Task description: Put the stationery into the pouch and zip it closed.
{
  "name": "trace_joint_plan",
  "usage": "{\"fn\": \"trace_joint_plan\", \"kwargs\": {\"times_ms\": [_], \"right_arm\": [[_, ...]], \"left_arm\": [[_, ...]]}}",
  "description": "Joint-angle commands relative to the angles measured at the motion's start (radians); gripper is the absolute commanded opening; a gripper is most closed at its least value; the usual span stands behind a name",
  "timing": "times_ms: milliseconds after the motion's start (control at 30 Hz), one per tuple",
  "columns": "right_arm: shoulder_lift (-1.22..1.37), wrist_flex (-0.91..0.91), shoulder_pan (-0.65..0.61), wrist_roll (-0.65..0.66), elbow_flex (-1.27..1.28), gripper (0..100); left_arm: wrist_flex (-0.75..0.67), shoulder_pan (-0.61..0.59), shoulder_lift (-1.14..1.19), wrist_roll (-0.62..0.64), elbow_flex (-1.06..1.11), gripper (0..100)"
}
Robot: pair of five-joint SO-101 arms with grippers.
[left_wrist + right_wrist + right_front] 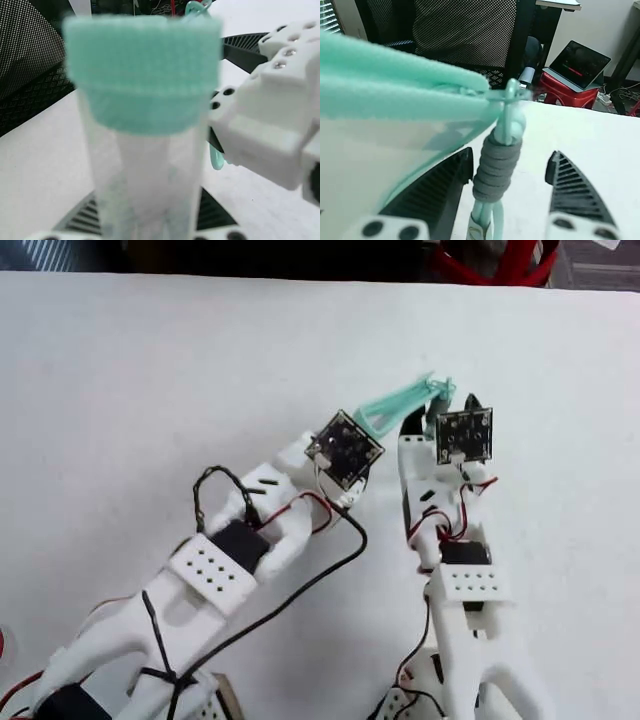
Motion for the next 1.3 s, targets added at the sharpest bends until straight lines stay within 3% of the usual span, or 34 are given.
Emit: {"fn": "trace_joint_plan", "kwargs": {"times_ms": [0,267,600,800,933,1167,1267], "right_arm": [[-0.002,-0.022,0.007,-0.009,-0.052,23.3],[-0.001,-0.077,0.008,-0.003,-0.051,15.0],[-0.001,-0.081,0.007,-0.003,-0.052,17.6],[-0.004,-0.081,0.021,-0.003,-0.048,1.6],[-0.015,-0.076,0.048,-0.009,-0.044,2.9],[-0.269,-0.071,0.054,-0.002,0.100,1.8],[-0.432,0.033,0.054,0.000,0.121,1.8]], "left_arm": [[-0.002,0.007,0.038,-0.008,0.046,2],[-0.002,0.007,0.038,-0.008,0.046,2],[-0.002,0.007,0.038,-0.008,0.046,2],[-0.002,0.007,0.038,-0.008,0.046,2],[-0.002,0.007,0.038,-0.008,0.046,2],[-0.009,0.007,0.039,-0.008,0.046,2],[-0.041,0.007,0.064,-0.009,0.051,2]]}}
